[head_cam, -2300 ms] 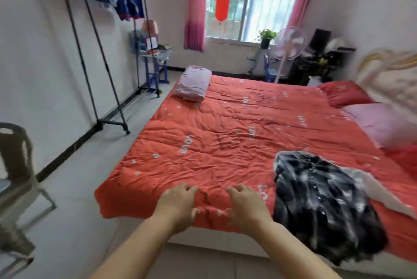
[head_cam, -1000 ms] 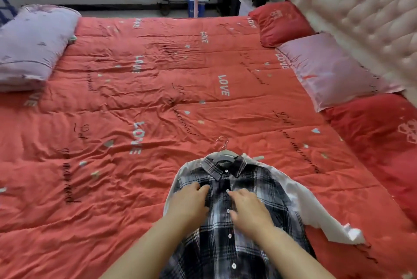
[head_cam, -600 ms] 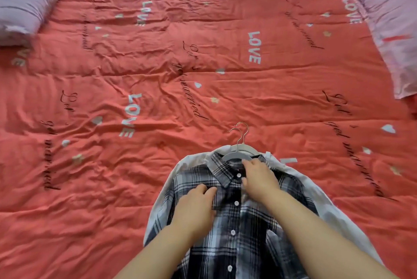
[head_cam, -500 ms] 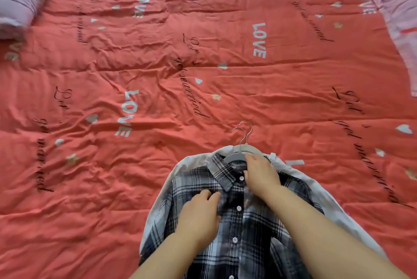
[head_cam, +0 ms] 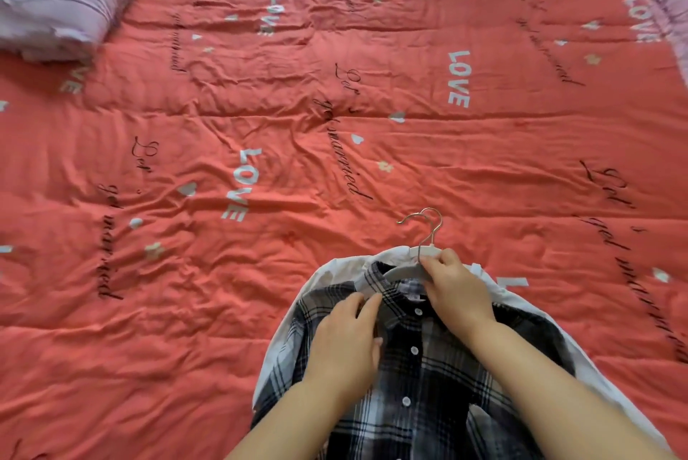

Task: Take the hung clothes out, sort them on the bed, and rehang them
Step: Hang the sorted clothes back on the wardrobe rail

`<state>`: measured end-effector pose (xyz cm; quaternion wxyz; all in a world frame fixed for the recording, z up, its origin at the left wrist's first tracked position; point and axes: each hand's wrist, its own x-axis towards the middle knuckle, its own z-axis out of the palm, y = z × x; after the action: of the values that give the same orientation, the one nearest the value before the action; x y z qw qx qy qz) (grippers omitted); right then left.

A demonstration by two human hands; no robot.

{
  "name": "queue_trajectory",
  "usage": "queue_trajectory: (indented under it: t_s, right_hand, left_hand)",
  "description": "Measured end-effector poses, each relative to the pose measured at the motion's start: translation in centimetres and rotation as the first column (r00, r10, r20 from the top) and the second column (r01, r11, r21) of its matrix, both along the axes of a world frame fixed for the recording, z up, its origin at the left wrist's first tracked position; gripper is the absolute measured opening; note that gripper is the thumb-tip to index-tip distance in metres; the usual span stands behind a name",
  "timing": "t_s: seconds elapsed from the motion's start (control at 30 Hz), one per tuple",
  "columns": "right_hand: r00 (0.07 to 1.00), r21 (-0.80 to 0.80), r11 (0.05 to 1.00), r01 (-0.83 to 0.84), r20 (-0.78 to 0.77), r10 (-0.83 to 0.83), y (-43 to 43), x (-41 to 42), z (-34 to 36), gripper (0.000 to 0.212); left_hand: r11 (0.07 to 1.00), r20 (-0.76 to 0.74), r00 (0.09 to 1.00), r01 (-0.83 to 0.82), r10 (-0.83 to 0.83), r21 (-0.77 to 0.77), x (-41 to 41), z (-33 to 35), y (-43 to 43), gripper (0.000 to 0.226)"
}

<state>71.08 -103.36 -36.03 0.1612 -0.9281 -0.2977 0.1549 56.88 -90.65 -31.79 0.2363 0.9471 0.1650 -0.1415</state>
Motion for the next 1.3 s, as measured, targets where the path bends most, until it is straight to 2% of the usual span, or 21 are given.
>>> queue_trajectory:
  t_s: [0.13, 0.23, 0.33, 0.47, 0.6, 0.7, 0.77, 0.87, 0.93, 1.1, 1.2, 1.3]
  right_hand:
    - [0.988, 0.255, 0.964, -0.078, 0.150, 0.040, 0.8, -5.2, 6.8, 0.026]
    - [0.983, 0.351, 0.929, -0.114, 0.173, 0.055, 2.0, -9.7, 12.1, 0.033]
    - [0.974, 0.411, 0.893, -0.185, 0.197, 0.111, 3.4, -15.5, 17.9, 0.032]
    - [0.954, 0.443, 0.848, -0.292, 0.193, 0.228, 6.0, -24.6, 24.8, 0.034]
    - [0.916, 0.464, 0.790, -0.400, 0.215, 0.338, 9.5, -35.2, 31.1, 0.032]
    - [0.842, 0.479, 0.693, -0.539, 0.280, 0.461, 13.4, -45.3, 35.7, 0.048]
    - [0.784, 0.477, 0.628, -0.615, 0.283, 0.553, 15.7, -52.4, 38.6, 0.058]
    - [0.694, 0.498, 0.517, -0.697, 0.283, 0.662, 19.6, -62.2, 41.8, 0.041]
    - [0.624, 0.500, 0.440, -0.746, 0.294, 0.724, 22.0, -68.3, 43.4, 0.038]
    - [0.421, 0.505, 0.221, -0.834, 0.325, 0.847, 28.3, -83.3, 46.6, 0.026]
    - [0.300, 0.512, 0.081, -0.855, 0.361, 0.883, 31.9, -91.7, 48.1, 0.022]
    - [0.176, 0.530, -0.076, -0.844, 0.408, 0.896, 35.4, -99.8, 49.2, 0.020]
  left_hand:
    - [0.997, 0.231, 0.970, -0.070, 0.071, -0.016, -2.1, 3.4, 0.8, 0.067]
    - [0.995, 0.456, 0.884, -0.093, 0.103, -0.045, -5.3, 6.4, 1.9, 0.068]
    - [0.990, 0.541, 0.830, -0.136, 0.135, -0.039, -10.8, 10.4, 3.4, 0.061]
    - [0.970, 0.700, 0.695, -0.241, 0.163, 0.013, -21.2, 16.3, 5.5, 0.051]
    - [0.929, 0.787, 0.563, -0.370, 0.253, -0.035, -33.5, 21.4, 7.6, 0.049]
    - [0.861, 0.824, 0.462, -0.505, 0.327, -0.059, -45.2, 25.3, 9.5, 0.046]
    - [0.798, 0.856, 0.404, -0.603, 0.322, -0.015, -52.9, 27.8, 10.4, 0.041]
    - [0.626, 0.882, 0.317, -0.779, 0.349, 0.033, -63.5, 30.8, 11.9, 0.038]
    - [0.525, 0.893, 0.278, -0.849, 0.355, 0.056, -70.0, 32.5, 12.9, 0.038]
    - [0.308, 0.920, 0.192, -0.948, 0.341, 0.084, -85.6, 37.1, 15.1, 0.031]
    - [0.173, 0.929, 0.186, -0.976, 0.321, 0.135, -94.1, 39.6, 16.1, 0.030]
    - [-0.002, 0.931, 0.179, -0.982, 0.317, 0.189, -101.8, 41.8, 17.2, 0.028]
